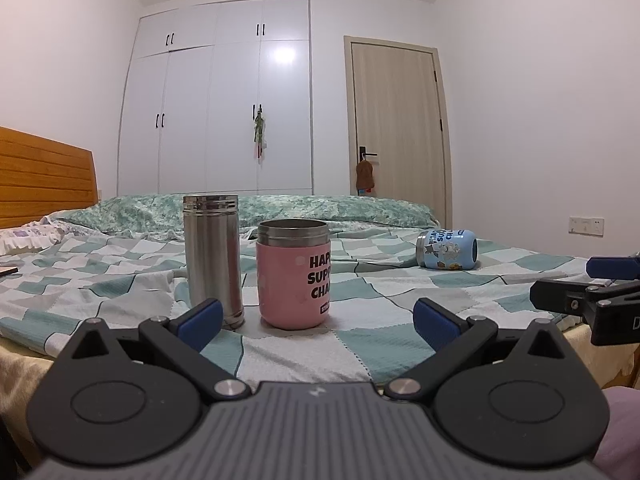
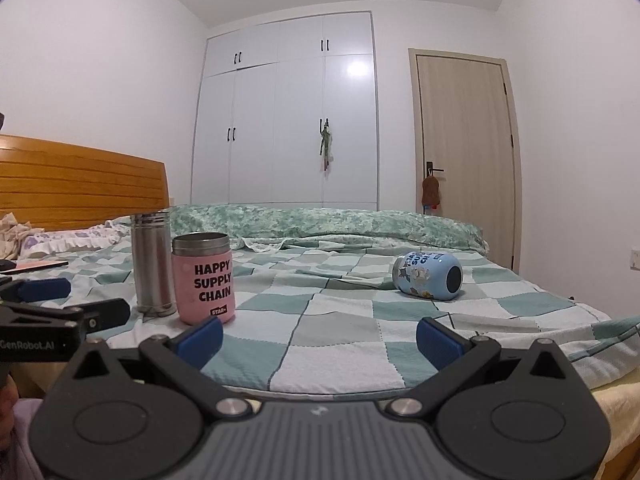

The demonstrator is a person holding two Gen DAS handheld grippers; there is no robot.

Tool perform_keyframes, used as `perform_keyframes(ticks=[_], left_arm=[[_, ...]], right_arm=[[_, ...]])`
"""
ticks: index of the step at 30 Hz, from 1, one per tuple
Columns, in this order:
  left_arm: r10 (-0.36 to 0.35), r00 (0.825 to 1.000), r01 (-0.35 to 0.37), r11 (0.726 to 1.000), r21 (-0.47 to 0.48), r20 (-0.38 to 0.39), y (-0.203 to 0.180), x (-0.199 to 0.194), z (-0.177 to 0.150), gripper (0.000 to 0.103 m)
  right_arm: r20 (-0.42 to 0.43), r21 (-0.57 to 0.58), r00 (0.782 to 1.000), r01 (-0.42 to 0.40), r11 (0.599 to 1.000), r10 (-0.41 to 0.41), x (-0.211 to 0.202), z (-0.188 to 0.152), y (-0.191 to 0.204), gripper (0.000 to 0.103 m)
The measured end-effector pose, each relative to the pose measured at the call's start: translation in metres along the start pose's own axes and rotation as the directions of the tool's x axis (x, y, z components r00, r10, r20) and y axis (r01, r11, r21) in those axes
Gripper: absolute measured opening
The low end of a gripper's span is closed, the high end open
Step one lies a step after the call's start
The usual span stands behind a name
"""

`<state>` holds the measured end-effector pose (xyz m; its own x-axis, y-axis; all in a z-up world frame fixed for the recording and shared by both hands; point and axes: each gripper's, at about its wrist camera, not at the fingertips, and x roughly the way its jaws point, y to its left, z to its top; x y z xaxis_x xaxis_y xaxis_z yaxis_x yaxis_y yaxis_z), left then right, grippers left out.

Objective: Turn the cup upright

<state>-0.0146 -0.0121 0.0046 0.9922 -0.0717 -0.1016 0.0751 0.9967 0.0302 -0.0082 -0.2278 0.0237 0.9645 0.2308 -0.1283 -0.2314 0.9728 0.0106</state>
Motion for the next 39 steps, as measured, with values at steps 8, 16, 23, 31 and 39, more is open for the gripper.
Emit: perform_keyframes(ticks=[8,16,23,31,39], left_arm=[[-0.005,1.0,0.005,1.0,0.002,0.004,-0.0005,-0.0017,-0.0004,0.103],[-0.008,1.0,0.008,1.0,0.002,0.007,-0.0014,-0.0019,-0.0005,0.103],[-0.007,1.0,0.007,1.0,0.002,0.008,-0.0015,-0.002,-0.0006,0.103],[-0.009,1.0,0.009,1.0,0.002,0.009,-0.0018,-0.0018,-0.0005,0.103],[-0.011,1.0,0.011,1.0,0.002,0.011,-0.0021,-0.0019,-0.0005,0.103]], right_arm=[[0.0,-0.006,1.0,-0.001,1.0,0.001,0.0004,0.0,0.0022,0.103],[0.002,-0.008,1.0,0.0,1.0,0.0,0.0,-0.0005,0.0031,0.103],[0.003,-0.008,1.0,0.0,1.0,0.0,0.0003,-0.0001,0.0033,0.103],[0.004,-0.008,1.0,0.0,1.0,0.001,0.0004,-0.0003,0.0031,0.103],[0.003,-0.008,1.0,0.0,1.0,0.0,0.0009,-0.0005,0.0036,0.103]])
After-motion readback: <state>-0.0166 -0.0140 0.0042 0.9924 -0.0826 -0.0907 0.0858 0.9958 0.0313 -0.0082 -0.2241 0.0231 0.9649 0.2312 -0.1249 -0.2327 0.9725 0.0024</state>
